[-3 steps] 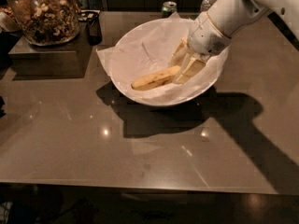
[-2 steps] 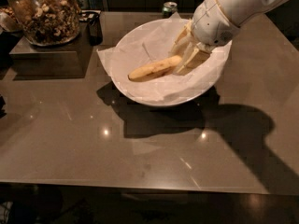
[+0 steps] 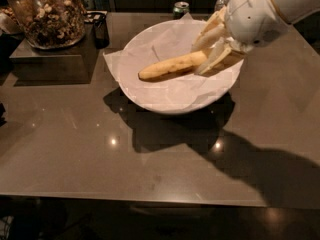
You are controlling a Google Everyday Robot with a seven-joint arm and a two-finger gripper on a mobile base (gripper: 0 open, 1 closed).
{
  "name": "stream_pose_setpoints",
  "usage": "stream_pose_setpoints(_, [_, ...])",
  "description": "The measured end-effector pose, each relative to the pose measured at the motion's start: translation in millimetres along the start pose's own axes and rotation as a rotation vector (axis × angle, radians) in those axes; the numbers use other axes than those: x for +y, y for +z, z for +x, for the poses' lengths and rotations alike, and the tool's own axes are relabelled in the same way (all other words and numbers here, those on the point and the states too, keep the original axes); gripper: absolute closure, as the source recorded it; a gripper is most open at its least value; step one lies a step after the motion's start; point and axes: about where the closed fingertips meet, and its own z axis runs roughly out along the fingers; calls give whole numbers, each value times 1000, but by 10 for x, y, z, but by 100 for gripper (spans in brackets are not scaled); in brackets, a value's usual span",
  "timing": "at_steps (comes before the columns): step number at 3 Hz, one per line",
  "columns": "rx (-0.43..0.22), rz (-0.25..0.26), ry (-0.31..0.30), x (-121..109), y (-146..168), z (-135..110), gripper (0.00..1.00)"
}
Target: Pick banana from white bowl
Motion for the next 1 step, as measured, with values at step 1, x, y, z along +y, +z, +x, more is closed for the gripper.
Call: stream_pose_setpoints(1, [27,107,2,207,-261,-121,100])
